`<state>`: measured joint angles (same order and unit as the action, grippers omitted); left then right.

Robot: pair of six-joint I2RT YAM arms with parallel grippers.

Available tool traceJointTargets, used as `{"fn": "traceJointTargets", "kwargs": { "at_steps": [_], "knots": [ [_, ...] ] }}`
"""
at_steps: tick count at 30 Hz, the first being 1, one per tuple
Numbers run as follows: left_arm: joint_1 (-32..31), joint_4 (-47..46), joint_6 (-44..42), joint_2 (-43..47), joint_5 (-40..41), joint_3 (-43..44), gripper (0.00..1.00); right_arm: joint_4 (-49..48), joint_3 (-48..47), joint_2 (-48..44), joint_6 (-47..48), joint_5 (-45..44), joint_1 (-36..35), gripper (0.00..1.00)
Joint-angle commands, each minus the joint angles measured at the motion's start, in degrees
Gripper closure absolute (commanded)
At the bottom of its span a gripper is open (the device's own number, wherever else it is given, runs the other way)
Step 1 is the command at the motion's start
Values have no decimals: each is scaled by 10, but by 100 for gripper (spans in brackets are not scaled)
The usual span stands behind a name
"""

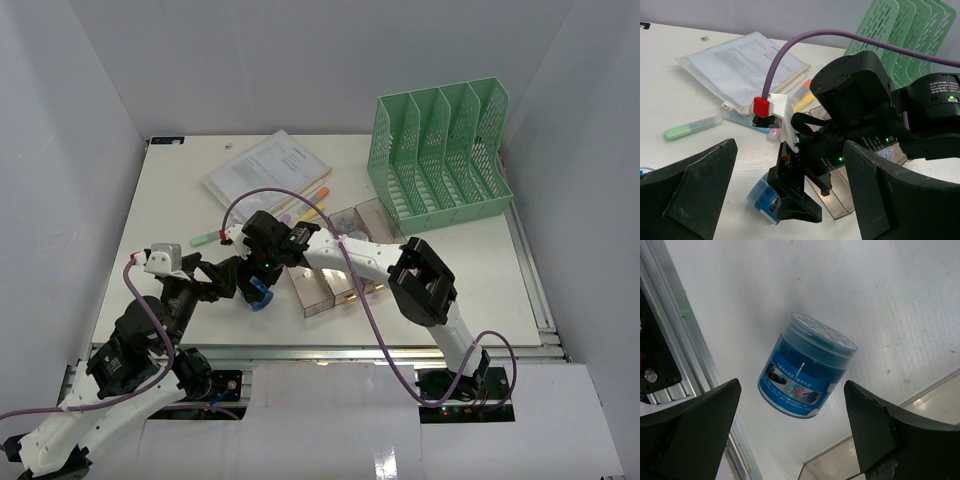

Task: Organize the desk

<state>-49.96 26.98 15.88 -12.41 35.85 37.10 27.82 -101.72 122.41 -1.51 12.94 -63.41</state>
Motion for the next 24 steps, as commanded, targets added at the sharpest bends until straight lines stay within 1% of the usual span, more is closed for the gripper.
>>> {"fn": "traceJointTargets", "kwargs": {
  "at_steps": [1, 8, 12, 16, 17, 19, 22, 23, 24],
  "knots": [
    [9, 3, -2, 15, -6, 2, 2, -25, -2, 15, -19, -56, -18, 10],
    [14, 2, 0, 27, -8, 1, 2, -26, -6, 49, -15, -115, -42, 10],
    [18, 2, -1, 27, -11, 1, 2, -37, 21, 40, -8, -146, -46, 10],
    [20, 0, -3, 25, -14, -1, 2, -50, 60, 24, 9, -162, -45, 4],
    [21, 0, -3, 24, -14, -1, 2, -54, 69, 18, 13, -160, -45, 4],
    [21, -1, -4, 20, -17, 0, 2, -62, 83, 6, 24, -143, -45, 11],
    [21, 0, -5, 16, -18, 1, 2, -64, 80, 5, 51, -120, -45, 31],
    [21, 0, -4, 17, -18, 0, 2, -61, 77, 4, 56, -117, -45, 37],
    [21, 0, -4, 18, -18, -1, 2, -60, 72, 4, 62, -118, -46, 50]
  ]
}}
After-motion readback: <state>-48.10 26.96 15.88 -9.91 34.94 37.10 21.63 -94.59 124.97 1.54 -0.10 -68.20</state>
